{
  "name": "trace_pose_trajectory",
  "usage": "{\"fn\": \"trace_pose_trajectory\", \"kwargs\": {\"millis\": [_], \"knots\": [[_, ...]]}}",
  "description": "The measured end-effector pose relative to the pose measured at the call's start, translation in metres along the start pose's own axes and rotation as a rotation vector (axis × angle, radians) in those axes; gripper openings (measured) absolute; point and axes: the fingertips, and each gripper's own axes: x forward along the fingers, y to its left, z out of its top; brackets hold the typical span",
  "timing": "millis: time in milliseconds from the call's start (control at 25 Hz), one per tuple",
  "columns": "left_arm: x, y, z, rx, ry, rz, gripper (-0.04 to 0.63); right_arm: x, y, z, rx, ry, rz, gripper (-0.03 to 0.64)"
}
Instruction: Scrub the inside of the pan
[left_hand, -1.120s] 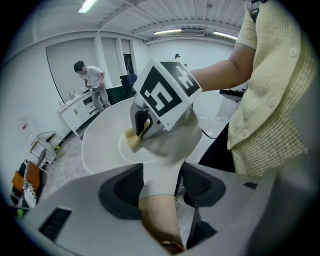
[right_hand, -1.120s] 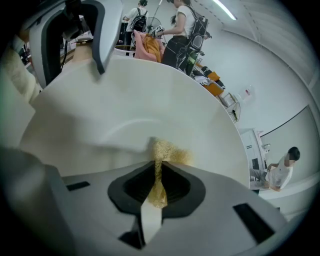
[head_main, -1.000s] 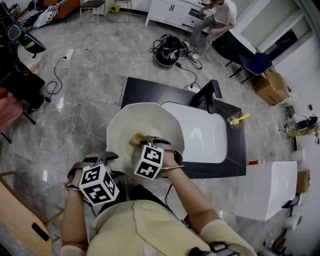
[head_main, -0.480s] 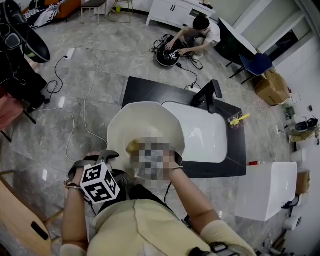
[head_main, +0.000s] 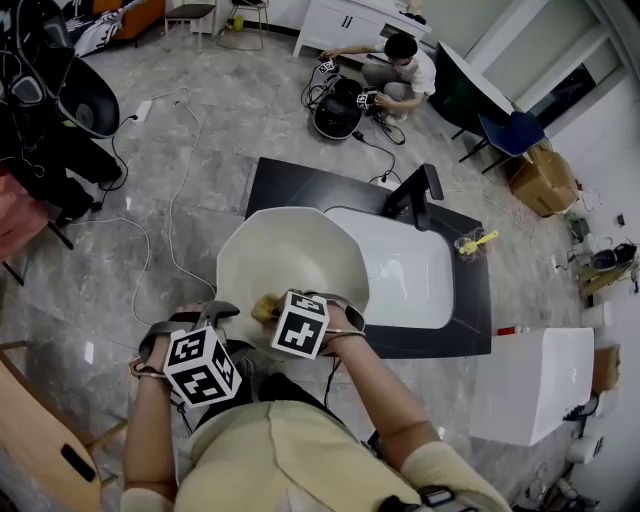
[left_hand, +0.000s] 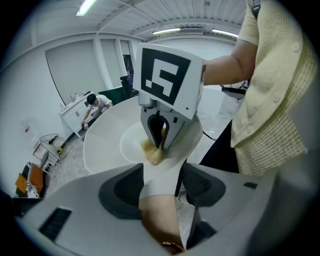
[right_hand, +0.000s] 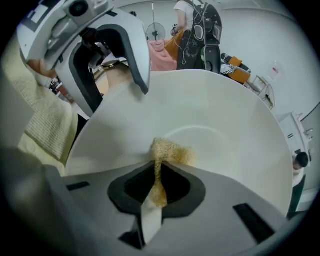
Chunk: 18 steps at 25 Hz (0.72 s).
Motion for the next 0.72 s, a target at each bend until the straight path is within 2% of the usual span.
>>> {"fn": "trace_pose_trajectory", "kwargs": {"millis": [120,240,560,720], "knots": [[0.0,0.0,0.0,0.001,0.001,0.003,0.25,-0.002,0.011,0.003,0.016,-0.01,0.084,0.052],[-0.001,0.0,-0.001,0.004,0.002,0.008,0.25,-0.004,0.019,0.004,0.025,-0.011,0.129,0.052],[-0.002,0.0,-0.001,0.018,-0.006,0.018,0.245,-0.016,0.029,0.004,0.054,0.002,0.203,0.049],[-0.001,0.0,-0.001,0.022,-0.006,0.016,0.245,-0.025,0.035,0.007,0.051,-0.029,0.228,0.049]]}}
